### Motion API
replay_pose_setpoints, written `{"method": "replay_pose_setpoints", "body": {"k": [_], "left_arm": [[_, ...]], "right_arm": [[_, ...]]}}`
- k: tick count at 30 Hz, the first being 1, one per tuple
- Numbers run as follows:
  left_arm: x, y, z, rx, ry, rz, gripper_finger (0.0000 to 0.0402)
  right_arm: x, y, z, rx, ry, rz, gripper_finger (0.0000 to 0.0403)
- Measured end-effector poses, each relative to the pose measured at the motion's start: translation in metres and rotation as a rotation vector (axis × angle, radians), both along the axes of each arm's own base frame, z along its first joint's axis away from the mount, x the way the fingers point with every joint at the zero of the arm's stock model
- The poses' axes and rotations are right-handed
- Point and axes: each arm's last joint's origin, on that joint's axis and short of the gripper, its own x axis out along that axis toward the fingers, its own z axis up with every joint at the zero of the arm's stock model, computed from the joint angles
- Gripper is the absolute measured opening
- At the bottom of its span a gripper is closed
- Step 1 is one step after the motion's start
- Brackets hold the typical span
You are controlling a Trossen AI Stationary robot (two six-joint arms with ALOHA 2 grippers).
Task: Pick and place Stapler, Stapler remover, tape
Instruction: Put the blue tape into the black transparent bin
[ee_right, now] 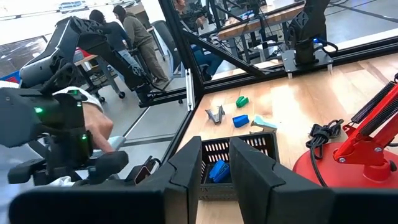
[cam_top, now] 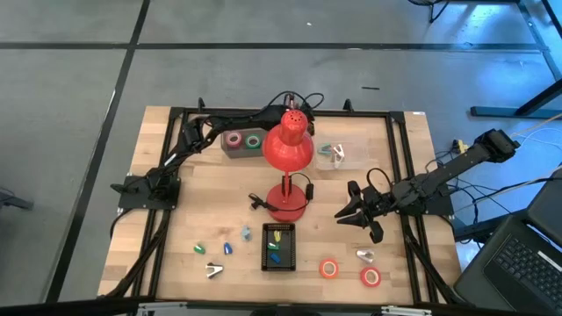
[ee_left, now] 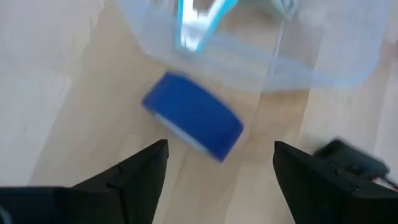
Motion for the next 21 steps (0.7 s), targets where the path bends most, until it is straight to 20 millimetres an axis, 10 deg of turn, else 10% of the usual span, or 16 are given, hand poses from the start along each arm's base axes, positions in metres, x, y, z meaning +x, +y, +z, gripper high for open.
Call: {"method": "replay_pose_setpoints", "body": {"k": [21], "left_arm": [[0.013,0.004,-0.007,0.122,-0.034,0.177,0.0278]], "right_arm": [[0.000,0.000,0.000,-0.002,-0.001,0.000,0.0084]]}}
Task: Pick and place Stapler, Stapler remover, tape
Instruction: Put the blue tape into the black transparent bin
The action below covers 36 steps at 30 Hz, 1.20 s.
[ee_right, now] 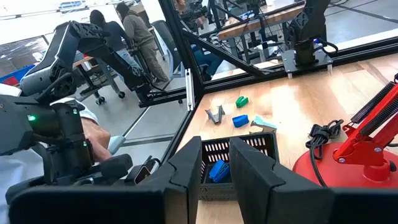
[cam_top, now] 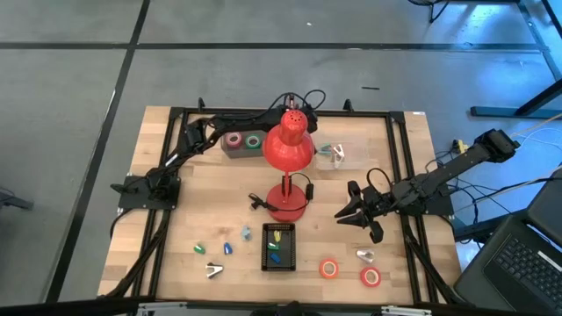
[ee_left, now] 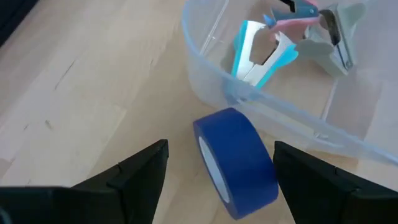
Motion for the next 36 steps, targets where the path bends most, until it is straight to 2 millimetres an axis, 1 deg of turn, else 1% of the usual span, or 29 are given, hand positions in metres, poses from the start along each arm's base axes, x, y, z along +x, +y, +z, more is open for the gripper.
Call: {"method": "replay_pose_setpoints", "body": {"k": [3,6,8,10,12,13,16,17,18,26,28,34,36], "left_arm": [[0.003,-0.002,-0.005,-0.002,0.003,-0.007,0.0278],[0.005,-0.008,-0.018,-0.017,0.040,-0.019,0.0278],[0.007,-0.010,-0.022,0.024,0.059,-0.029,0.0277],[0.007,-0.012,-0.022,0.067,0.078,-0.039,0.0261],[0.008,-0.013,-0.021,0.111,0.090,-0.045,0.0225],[0.008,-0.014,-0.021,0.123,0.094,-0.057,0.0198],[0.008,-0.014,-0.019,0.136,0.096,-0.085,0.0097],[0.008,-0.014,-0.019,0.138,0.094,-0.091,0.0089],[0.008,-0.014,-0.018,0.139,0.092,-0.094,0.0094],[0.006,-0.015,-0.010,0.164,0.097,-0.097,0.0093],[0.002,-0.014,-0.001,0.180,0.107,-0.099,0.0093],[-0.007,-0.011,0.034,0.239,0.059,-0.079,0.0093],[-0.013,-0.009,0.047,0.242,0.052,-0.070,0.0093]], "right_arm": [[0.000,0.000,0.000,0.001,0.000,0.000,0.0084],[0.000,0.000,0.000,0.001,-0.001,0.000,0.0084],[0.000,0.000,0.000,0.001,0.000,0.000,0.0084],[0.000,0.000,0.000,0.002,0.001,0.000,0.0084],[0.000,0.000,0.000,0.000,0.000,0.000,0.0084],[0.000,0.000,0.000,0.000,0.001,0.000,0.0084],[0.000,0.000,0.000,-0.001,0.002,0.000,0.0084],[0.000,0.000,0.000,-0.001,0.003,0.000,0.0084],[0.000,0.000,0.000,-0.002,0.004,0.000,0.0084],[0.000,0.000,-0.004,-0.020,0.036,0.000,0.0084],[-0.001,0.000,-0.005,-0.023,0.042,0.000,0.0084],[0.000,0.000,-0.004,-0.020,0.038,0.000,0.0084],[0.000,0.000,-0.004,-0.017,0.039,-0.001,0.0084]]}}
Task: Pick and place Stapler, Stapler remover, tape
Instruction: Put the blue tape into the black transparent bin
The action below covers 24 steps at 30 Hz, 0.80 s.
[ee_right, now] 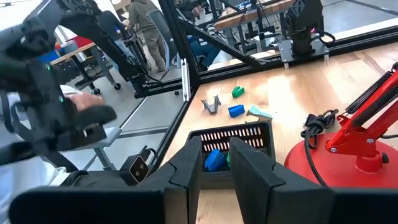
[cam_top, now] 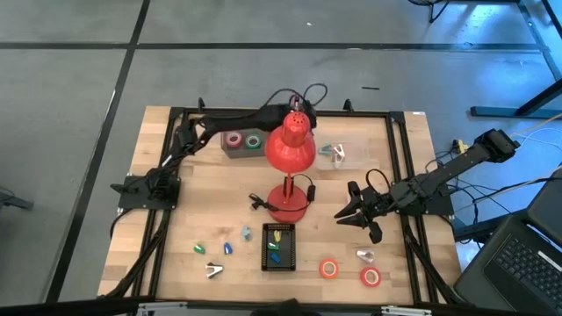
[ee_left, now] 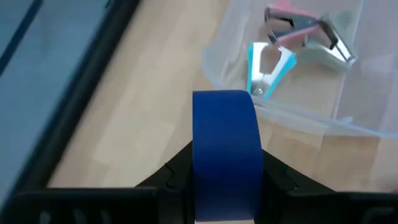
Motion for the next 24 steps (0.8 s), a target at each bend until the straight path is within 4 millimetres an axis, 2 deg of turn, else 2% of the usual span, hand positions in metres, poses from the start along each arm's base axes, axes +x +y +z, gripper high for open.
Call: {"method": "replay_pose_setpoints", "body": {"k": [3,12,15,24], "left_arm": [[-0.010,0.005,0.015,0.011,-0.002,0.015,0.0093],[-0.041,0.014,0.041,0.058,0.117,0.087,0.0093],[-0.055,0.018,0.049,0.082,0.187,0.115,0.0093],[-0.110,0.026,0.090,0.064,0.299,0.218,0.0093]], "right_arm": [[0.000,0.000,0.000,0.016,0.006,-0.003,0.0084],[0.000,0.000,-0.001,0.040,0.023,-0.008,0.0084],[0.000,0.000,-0.001,0.040,0.024,-0.011,0.0084],[0.003,0.002,-0.007,0.029,0.056,-0.021,0.0084]]}}
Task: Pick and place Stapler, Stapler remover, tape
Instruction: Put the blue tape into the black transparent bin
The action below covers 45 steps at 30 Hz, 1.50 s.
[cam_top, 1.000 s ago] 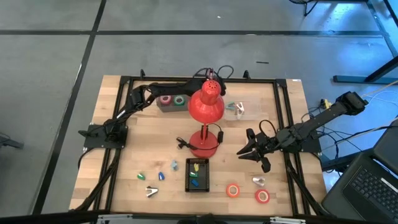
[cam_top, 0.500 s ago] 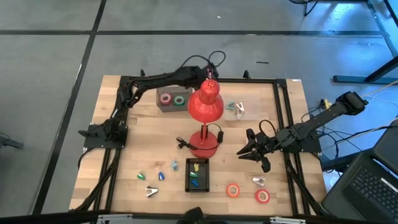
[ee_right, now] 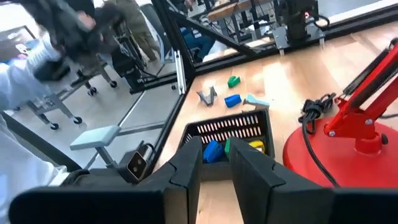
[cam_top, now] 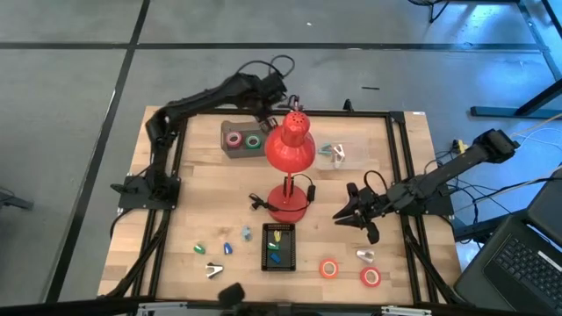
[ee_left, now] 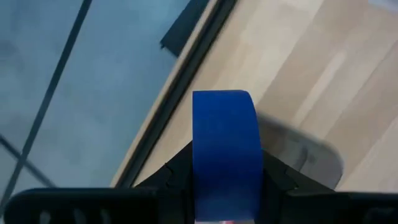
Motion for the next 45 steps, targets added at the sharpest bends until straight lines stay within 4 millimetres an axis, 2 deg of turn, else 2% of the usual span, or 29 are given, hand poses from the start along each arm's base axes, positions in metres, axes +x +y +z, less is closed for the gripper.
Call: {"method": "replay_pose_setpoints", "body": {"k": [3,6,9,13,18,25,33,35,41,45], "left_arm": [[-0.014,0.002,0.011,-0.020,-0.025,0.027,0.0093],[-0.028,0.006,0.006,-0.097,-0.053,0.034,0.0093],[-0.042,0.008,-0.017,-0.179,-0.027,0.016,0.0093],[-0.060,0.007,-0.050,-0.206,0.016,0.009,0.0093],[-0.080,0.002,-0.073,-0.348,0.018,-0.120,0.0093],[-0.090,-0.003,-0.094,-0.435,0.075,-0.282,0.0093],[-0.095,-0.004,-0.105,-0.438,0.125,-0.290,0.0094],[-0.097,-0.004,-0.106,-0.410,0.171,-0.261,0.0117],[-0.097,-0.003,-0.105,-0.357,0.212,-0.190,0.0240],[-0.097,-0.004,-0.105,-0.368,0.198,-0.143,0.0273]], "right_arm": [[0.003,0.002,-0.006,0.003,0.031,-0.003,0.0084],[0.007,0.004,-0.011,0.016,0.059,-0.009,0.0084],[0.009,0.005,-0.012,0.024,0.053,-0.010,0.0084],[0.010,0.006,-0.009,0.033,0.016,-0.007,0.0084],[0.011,0.006,-0.007,0.010,-0.018,0.000,0.0084],[0.011,0.005,-0.006,0.005,-0.028,-0.005,0.0084],[0.011,0.005,-0.006,0.006,-0.031,-0.009,0.0084],[0.011,0.005,-0.006,0.006,-0.031,-0.009,0.0084],[0.011,0.005,-0.006,0.006,-0.031,-0.009,0.0084],[0.011,0.005,-0.006,0.006,-0.031,-0.009,0.0084]]}}
